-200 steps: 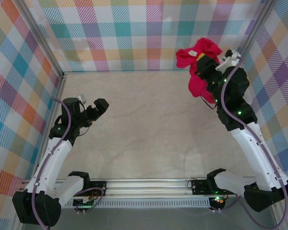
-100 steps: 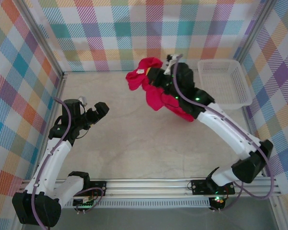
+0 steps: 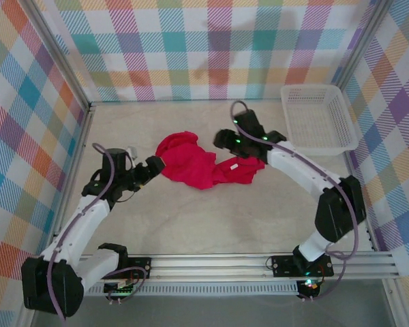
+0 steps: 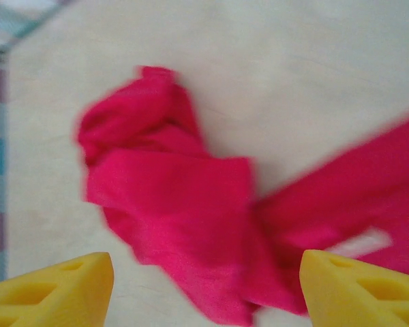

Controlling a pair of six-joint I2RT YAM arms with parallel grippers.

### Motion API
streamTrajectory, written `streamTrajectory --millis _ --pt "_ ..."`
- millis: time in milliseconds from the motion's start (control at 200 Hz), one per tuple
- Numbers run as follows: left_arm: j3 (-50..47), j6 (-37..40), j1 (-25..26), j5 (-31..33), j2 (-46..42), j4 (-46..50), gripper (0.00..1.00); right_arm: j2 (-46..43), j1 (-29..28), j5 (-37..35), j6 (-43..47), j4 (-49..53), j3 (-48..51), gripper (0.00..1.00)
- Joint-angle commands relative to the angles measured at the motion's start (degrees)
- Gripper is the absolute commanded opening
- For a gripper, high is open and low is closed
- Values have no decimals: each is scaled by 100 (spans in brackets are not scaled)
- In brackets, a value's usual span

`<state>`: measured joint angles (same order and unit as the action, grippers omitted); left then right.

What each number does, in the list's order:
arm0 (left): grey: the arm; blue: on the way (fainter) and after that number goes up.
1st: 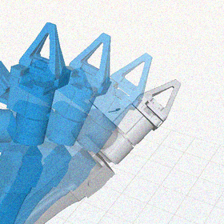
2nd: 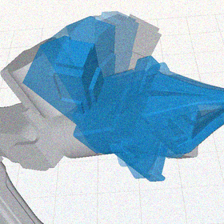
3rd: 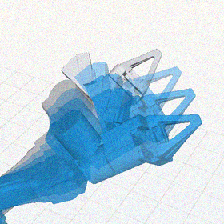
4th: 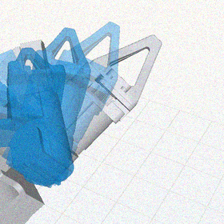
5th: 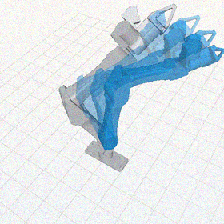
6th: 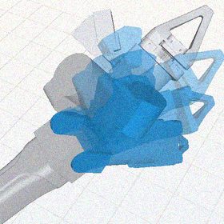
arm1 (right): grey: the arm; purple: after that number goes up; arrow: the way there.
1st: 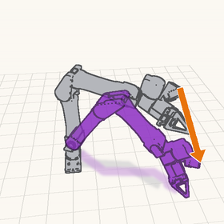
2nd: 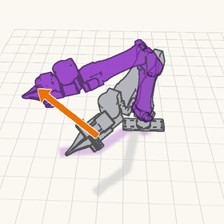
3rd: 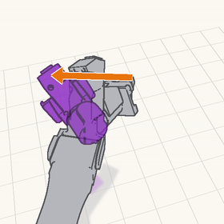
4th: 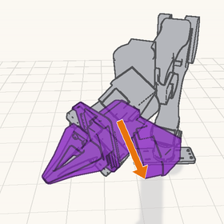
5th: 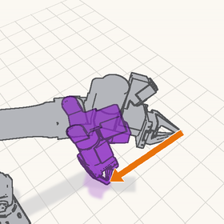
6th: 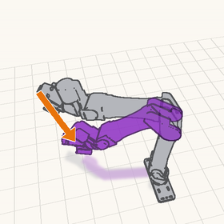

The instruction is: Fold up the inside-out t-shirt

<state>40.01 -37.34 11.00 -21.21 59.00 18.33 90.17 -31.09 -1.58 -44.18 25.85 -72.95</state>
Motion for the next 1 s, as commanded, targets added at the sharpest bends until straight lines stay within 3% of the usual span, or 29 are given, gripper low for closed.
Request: streamTrajectory --millis 0,325,560,685,795,870,930,995 --pt "-66 -153 439 19 413 -689 92 -524 377 374 -64 36 937 70" --pt "315 -594 1548 283 2217 -1785 90 -732 863 721 -265 -350 2243 69" --pt "1049 -726 1808 446 3752 -2176 91 -380 930 765 -310 -639 2445 68" --pt "1541 -631 1812 707 4333 -1939 86 24 947 786 -340 -820 2328 68" --pt "1591 -552 1809 1144 4283 -1929 71 416 968 765 -423 -989 2098 66" --pt "1715 -462 1809 1501 4138 -1649 50 638 978 730 -481 -1073 1913 60" --pt "1851 -398 1802 1745 3993 -1278 33 777 982 713 -519 -1062 1759 44" --pt "2035 -302 1800 1952 3793 -816 21 848 982 725 -530 -967 1609 20"
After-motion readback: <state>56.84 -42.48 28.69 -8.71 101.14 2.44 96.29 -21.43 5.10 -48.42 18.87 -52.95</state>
